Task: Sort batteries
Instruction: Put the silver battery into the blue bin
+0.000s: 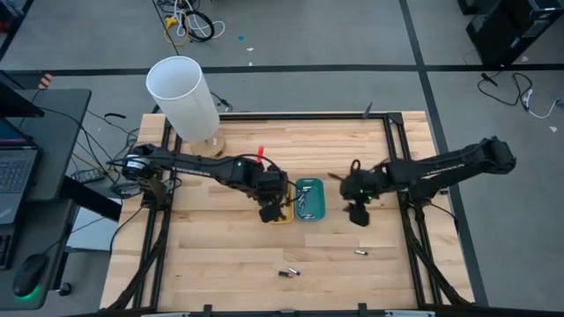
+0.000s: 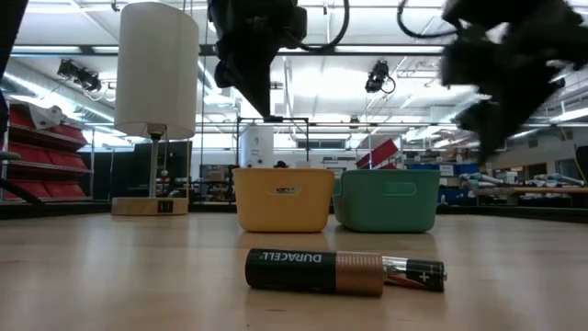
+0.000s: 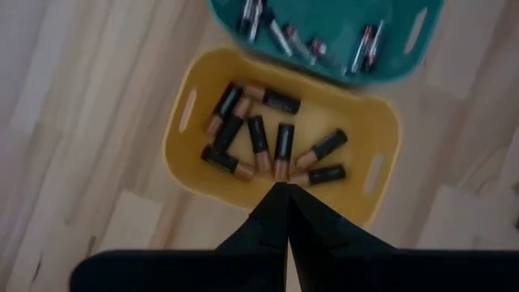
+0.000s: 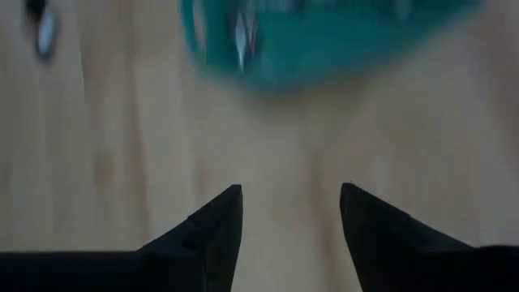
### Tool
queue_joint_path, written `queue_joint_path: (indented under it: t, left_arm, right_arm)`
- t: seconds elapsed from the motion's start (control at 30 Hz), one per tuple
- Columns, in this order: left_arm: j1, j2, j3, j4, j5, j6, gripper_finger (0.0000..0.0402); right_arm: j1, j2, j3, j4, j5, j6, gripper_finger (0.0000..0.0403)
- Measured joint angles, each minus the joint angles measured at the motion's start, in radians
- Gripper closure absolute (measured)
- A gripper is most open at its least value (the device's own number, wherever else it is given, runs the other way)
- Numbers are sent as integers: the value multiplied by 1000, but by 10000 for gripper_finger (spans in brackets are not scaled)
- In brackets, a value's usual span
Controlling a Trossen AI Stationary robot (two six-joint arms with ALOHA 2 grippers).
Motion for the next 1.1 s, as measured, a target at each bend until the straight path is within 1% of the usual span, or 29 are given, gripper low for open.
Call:
queue_joint_path:
  t: [0.07, 0.13, 0.2, 0.3, 0.37, 0.5, 0.57, 0.67, 0.83, 0.97, 1.1]
  left_arm:
    - [1, 0, 0, -43, 10, 3, 384]
    - [0, 0, 0, -64, 12, 6, 384]
    - [-10, 0, 0, -50, 13, 21, 384]
    - [-36, 0, 0, -25, 13, 50, 384]
    - [-56, 0, 0, -27, 14, 56, 385]
    - [-87, 0, 0, -25, 6, 75, 385]
    - [-98, 0, 0, -23, 1, 80, 385]
    - [-112, 0, 0, -14, 1, 103, 385]
    - [-136, 0, 0, 67, 11, 181, 385]
    - [-155, 0, 0, 115, 16, 184, 385]
    - [-166, 0, 0, 114, 16, 183, 385]
  right_arm:
    - [56, -1, 0, -108, -51, 95, 211]
    - [135, -1, -1, -172, -77, 162, 211]
    - [220, -1, -1, -155, -84, 212, 211]
    - [328, 1, -1, -72, -84, 317, 211]
    - [395, 1, -1, -22, -55, 396, 211]
    - [513, 16, 0, 29, 66, 522, 211]
    - [551, 48, 0, 29, 90, 583, 211]
    - [599, 120, 0, 41, 91, 632, 211]
    - [669, 230, 0, 131, 98, 611, 211]
    - [690, 300, 0, 134, 122, 612, 216]
    - [694, 376, 6, 138, 129, 606, 235]
